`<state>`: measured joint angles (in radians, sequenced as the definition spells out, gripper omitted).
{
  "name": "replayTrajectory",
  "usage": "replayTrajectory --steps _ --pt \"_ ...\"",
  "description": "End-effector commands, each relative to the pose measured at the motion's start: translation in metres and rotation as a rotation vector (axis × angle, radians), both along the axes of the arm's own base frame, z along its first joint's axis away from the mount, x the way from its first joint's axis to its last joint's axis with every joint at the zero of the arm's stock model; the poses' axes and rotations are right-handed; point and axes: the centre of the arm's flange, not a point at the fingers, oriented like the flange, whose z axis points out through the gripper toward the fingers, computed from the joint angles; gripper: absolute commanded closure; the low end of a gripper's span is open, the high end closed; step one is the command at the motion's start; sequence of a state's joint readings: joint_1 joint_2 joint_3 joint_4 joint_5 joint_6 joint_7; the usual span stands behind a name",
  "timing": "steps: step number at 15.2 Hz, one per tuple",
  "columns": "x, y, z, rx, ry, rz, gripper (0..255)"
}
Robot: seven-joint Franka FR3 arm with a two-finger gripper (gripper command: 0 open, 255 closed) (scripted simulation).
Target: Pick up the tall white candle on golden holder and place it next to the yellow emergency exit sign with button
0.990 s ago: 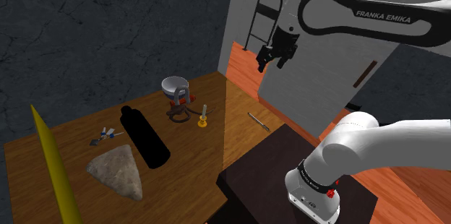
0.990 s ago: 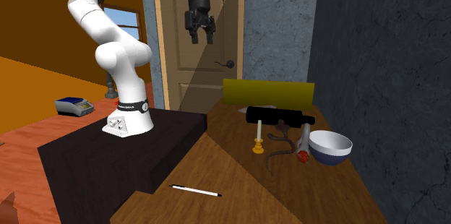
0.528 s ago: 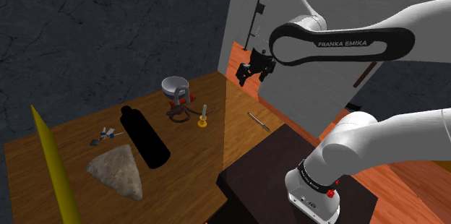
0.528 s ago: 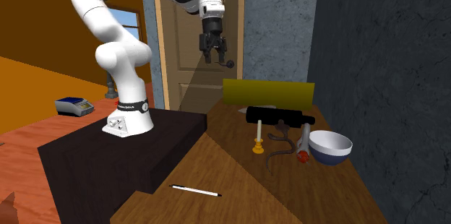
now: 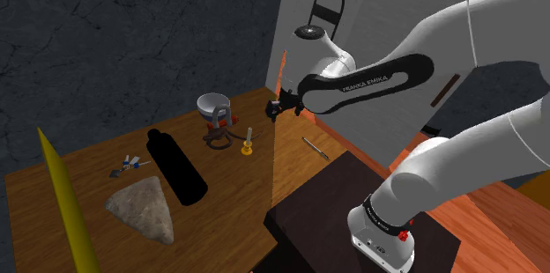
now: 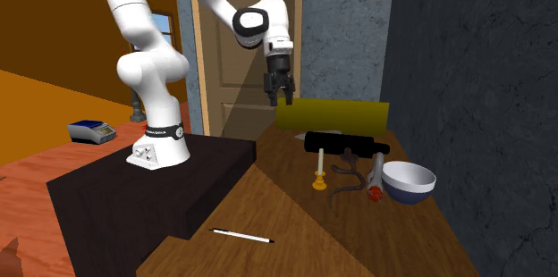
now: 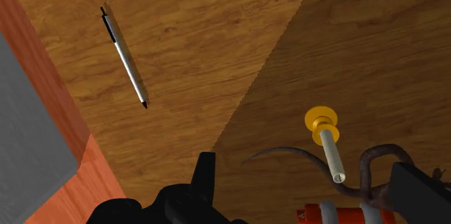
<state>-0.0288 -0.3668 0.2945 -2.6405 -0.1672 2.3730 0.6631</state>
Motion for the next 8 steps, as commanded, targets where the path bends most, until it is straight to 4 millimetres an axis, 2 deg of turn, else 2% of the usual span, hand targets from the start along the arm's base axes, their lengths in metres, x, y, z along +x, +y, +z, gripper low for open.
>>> replayTrajectory --steps 1,8 --pt "0.011 0.011 -0.023 -0.013 -0.01 -0.009 0" --pt "0.05 0.04 -0.105 -0.068 -0.038 -0.044 0"
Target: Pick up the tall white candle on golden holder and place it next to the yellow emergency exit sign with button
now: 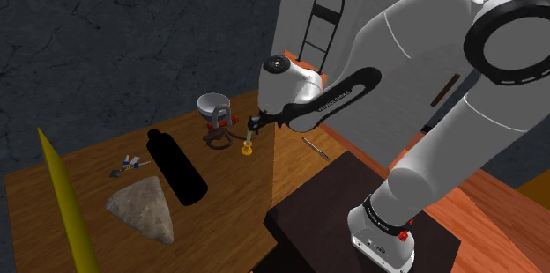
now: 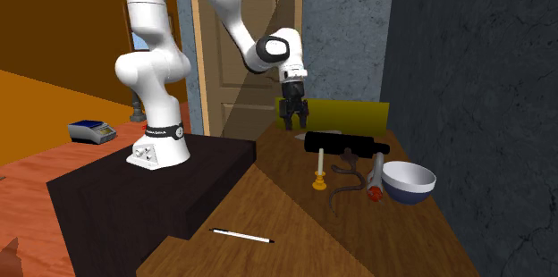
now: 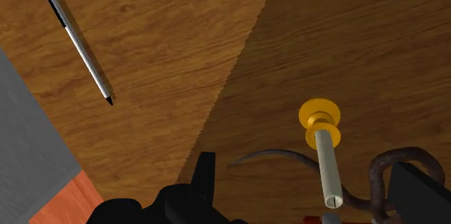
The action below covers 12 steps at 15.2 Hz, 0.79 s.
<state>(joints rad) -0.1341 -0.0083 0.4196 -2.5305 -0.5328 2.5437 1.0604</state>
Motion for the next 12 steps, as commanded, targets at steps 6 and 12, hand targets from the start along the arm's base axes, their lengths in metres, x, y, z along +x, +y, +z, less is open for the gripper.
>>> replayTrajectory --steps 6,12 --pt "0.044 0.028 -0.086 -0.055 -0.031 -0.034 0" --pt "0.07 0.035 -0.14 -0.084 -0.045 -0.052 0"
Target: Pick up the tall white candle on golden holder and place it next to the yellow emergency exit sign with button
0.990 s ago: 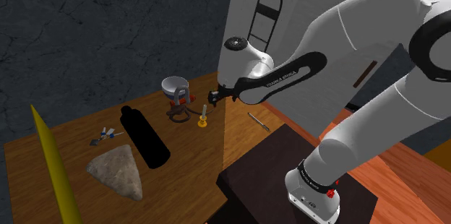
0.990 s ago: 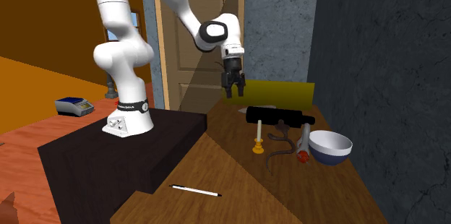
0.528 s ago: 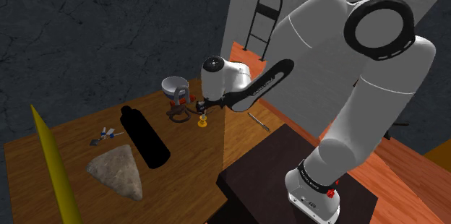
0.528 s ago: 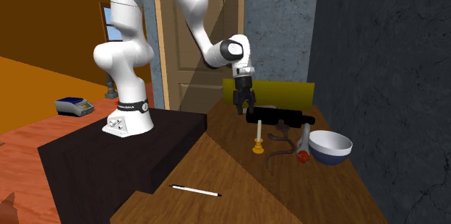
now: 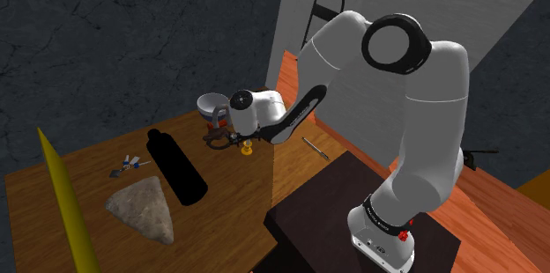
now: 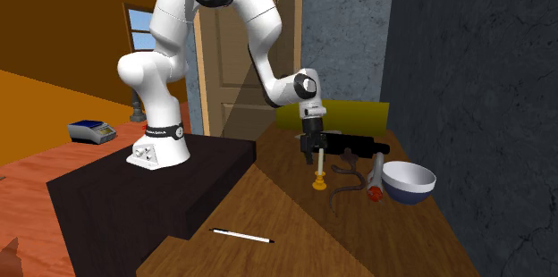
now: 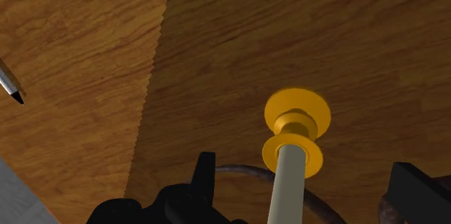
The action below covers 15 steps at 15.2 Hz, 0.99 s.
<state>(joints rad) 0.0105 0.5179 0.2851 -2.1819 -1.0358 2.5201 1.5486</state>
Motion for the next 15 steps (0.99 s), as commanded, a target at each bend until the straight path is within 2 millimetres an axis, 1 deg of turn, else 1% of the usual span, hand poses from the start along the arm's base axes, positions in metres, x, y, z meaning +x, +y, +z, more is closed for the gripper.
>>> replayTrajectory --steps 1,6,13,14,15 --pt "0.002 -0.002 -0.01 -0.002 -0.002 -0.001 0" --pt "0.007 -0.011 -0.032 -0.002 -0.002 -0.001 0" --pt "0.007 -0.011 -0.032 -0.002 -0.002 -0.001 0" --pt "0.007 -0.011 -0.032 -0.002 -0.002 -0.001 255" --pt "0.007 -0.011 -0.032 -0.002 -0.002 -0.001 255"
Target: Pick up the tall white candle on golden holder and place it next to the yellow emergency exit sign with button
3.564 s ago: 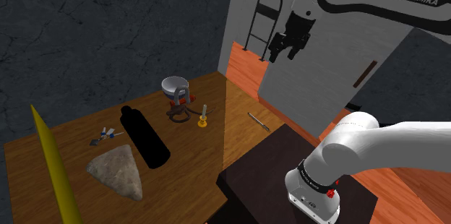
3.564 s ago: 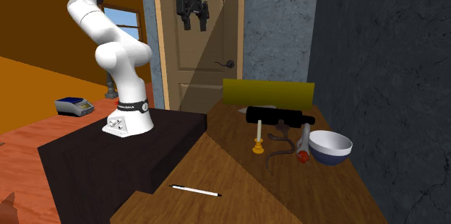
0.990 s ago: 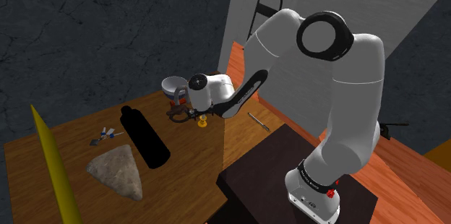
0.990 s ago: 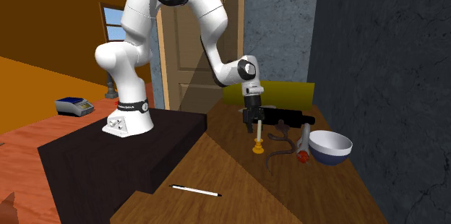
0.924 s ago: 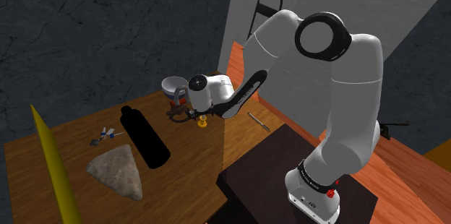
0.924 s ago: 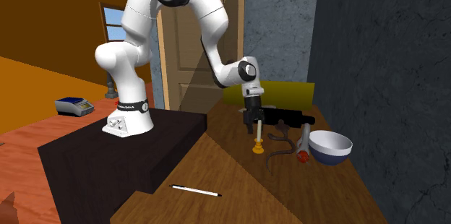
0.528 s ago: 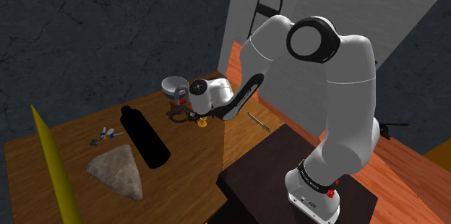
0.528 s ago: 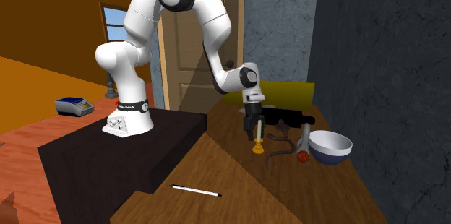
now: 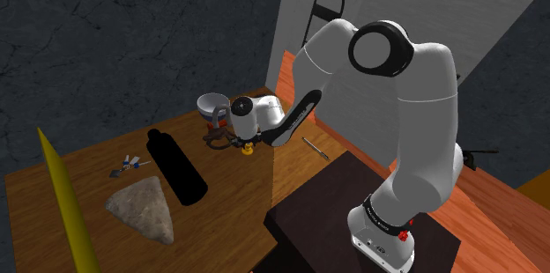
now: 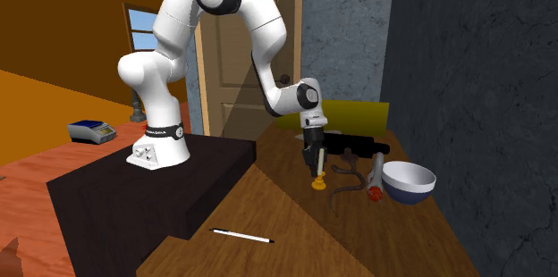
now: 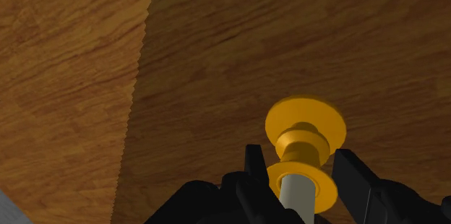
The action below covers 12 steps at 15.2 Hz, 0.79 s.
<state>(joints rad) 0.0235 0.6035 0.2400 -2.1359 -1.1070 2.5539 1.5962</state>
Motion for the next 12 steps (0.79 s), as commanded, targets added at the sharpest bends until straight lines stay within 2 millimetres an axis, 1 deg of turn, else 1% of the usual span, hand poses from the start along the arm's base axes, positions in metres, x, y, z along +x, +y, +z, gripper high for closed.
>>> replayTrajectory --steps 1,8,12 --pt "0.0 0.0 0.0 0.0 0.0 0.0 255" --pt "0.0 0.0 0.0 0.0 0.0 0.0 255" --pt "0.0 0.0 0.021 0.0 0.0 0.0 255"
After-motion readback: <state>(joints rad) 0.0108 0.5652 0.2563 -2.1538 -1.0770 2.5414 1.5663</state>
